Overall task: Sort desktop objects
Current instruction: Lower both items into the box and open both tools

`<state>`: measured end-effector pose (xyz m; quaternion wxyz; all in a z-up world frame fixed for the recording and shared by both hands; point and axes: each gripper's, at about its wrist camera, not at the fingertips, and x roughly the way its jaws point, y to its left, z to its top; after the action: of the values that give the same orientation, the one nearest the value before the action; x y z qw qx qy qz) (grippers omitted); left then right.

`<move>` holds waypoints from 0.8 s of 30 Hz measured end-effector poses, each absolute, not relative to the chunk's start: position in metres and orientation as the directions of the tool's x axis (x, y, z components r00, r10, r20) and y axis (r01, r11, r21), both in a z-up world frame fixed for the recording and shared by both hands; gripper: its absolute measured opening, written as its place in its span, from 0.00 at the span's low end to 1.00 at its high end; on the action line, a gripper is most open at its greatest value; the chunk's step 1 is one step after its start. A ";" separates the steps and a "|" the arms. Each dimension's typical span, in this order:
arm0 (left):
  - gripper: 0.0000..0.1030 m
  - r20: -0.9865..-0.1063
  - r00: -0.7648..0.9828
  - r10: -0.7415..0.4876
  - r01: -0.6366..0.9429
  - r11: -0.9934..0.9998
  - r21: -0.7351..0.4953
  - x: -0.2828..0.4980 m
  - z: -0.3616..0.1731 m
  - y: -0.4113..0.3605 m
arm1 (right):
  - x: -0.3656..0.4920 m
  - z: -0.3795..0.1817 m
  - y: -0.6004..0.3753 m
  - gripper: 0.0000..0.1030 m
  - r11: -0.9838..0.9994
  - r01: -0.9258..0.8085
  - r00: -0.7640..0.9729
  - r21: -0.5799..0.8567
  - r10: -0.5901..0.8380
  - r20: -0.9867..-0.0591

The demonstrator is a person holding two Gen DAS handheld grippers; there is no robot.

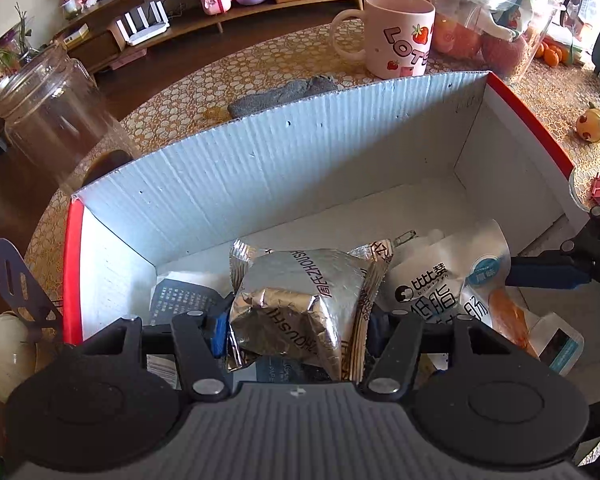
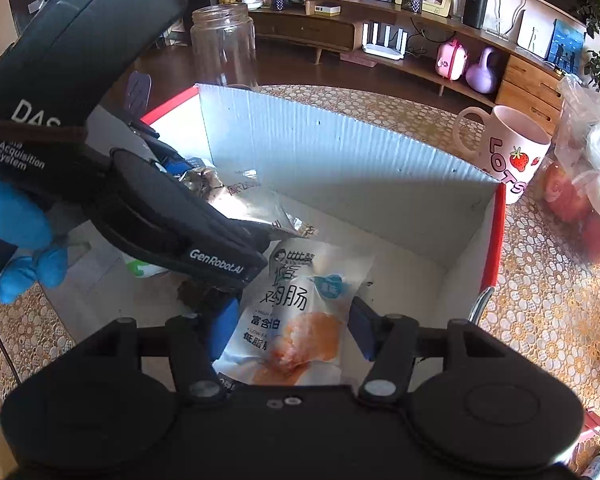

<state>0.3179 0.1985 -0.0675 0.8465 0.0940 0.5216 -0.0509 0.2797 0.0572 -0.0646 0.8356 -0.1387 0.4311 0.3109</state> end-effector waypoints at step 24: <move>0.75 -0.870 0.493 -0.002 0.156 0.984 0.086 0.304 -0.041 0.193 | 0.270 -0.047 0.045 0.68 0.760 -0.646 0.424 0.073 0.437 -0.793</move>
<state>0.3039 0.1931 -0.0414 0.8606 0.0768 0.5014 -0.0457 0.2701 0.0451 -0.0471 0.8350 -0.1225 0.4273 0.3244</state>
